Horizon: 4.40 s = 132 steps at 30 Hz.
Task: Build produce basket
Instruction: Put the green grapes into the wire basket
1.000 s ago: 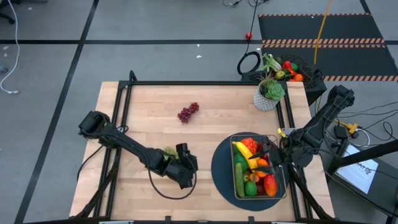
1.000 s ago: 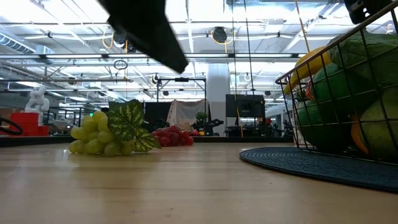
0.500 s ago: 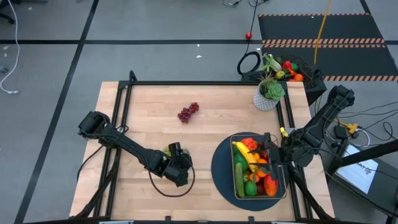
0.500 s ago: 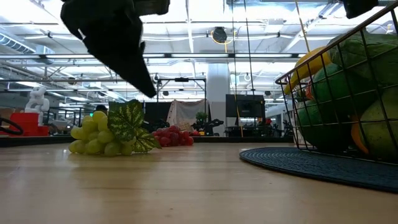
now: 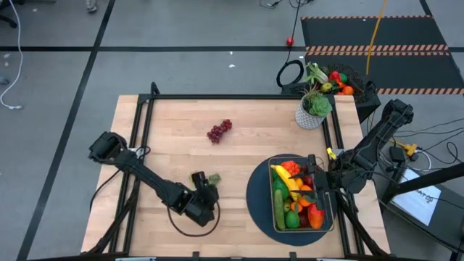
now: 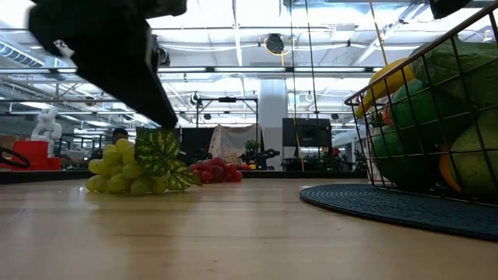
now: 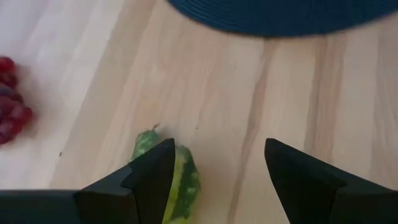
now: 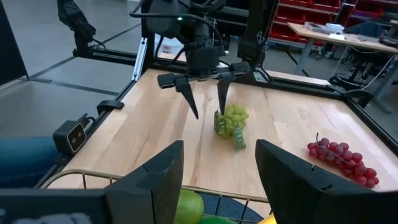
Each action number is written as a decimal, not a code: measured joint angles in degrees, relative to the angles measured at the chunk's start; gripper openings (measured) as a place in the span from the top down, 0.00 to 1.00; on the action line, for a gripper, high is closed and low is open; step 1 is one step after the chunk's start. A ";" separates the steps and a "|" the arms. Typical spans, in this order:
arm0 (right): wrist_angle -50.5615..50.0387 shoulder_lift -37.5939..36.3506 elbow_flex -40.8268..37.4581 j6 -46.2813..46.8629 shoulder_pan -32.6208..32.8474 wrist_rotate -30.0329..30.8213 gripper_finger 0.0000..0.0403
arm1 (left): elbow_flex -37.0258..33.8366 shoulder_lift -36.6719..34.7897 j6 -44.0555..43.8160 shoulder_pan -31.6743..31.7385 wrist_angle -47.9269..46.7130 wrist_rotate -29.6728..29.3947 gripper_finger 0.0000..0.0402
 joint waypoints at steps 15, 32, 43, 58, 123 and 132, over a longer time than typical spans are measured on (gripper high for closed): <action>-0.15 0.01 0.00 1.46 0.01 -0.20 0.52 | 0.00 0.00 7.42 3.02 -5.08 0.55 0.38; -0.15 0.01 0.00 1.52 0.01 -0.17 0.52 | 0.00 0.00 20.83 16.20 -3.84 26.60 0.38; -0.15 -0.01 0.00 0.36 0.01 -0.04 0.52 | 4.41 0.00 20.56 13.90 -21.16 35.82 0.56; -0.15 0.01 0.00 -0.23 0.01 -0.02 0.52 | 9.60 0.00 19.34 8.80 -25.60 34.97 0.93; 2.05 0.01 0.00 4.28 0.01 0.00 0.52 | 33.86 -0.07 60.74 9.00 -22.95 0.88 0.98; 2.01 0.01 0.00 4.08 -0.01 -0.02 0.52 | 33.86 -0.07 75.52 8.98 -22.16 -0.49 0.96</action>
